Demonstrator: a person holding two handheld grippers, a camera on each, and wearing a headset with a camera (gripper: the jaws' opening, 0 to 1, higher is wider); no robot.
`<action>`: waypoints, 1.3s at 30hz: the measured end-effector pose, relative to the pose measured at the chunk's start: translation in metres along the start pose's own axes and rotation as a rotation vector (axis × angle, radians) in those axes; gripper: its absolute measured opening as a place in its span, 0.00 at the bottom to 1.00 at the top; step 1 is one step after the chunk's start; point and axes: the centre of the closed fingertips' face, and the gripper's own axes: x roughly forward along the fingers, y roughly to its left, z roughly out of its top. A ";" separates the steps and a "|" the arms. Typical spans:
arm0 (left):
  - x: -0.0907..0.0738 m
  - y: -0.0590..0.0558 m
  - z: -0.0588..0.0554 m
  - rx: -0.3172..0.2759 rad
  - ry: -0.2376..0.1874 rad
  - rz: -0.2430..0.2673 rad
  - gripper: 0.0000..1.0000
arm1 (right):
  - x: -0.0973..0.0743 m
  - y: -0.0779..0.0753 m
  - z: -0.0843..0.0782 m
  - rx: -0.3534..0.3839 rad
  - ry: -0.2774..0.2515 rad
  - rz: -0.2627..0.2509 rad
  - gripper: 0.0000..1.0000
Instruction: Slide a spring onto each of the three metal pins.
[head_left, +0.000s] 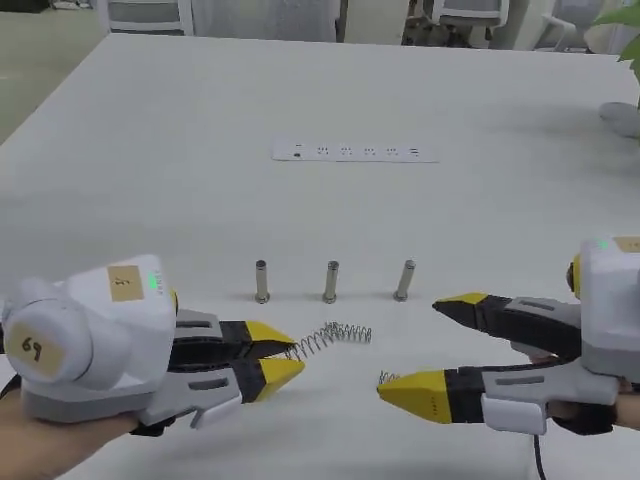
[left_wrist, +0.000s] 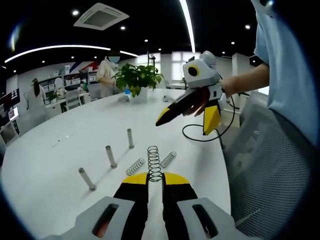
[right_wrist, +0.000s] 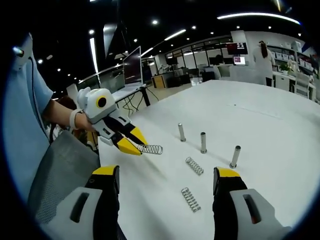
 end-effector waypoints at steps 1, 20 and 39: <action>0.000 0.000 0.000 -0.001 -0.002 0.000 0.02 | 0.002 0.001 0.001 0.003 -0.002 0.004 0.73; 0.001 -0.003 0.003 -0.004 -0.016 -0.011 0.02 | 0.025 0.016 0.009 0.092 -0.015 0.089 0.49; 0.000 -0.007 0.005 -0.004 -0.019 -0.018 0.02 | 0.030 0.015 0.016 0.249 -0.088 0.125 0.33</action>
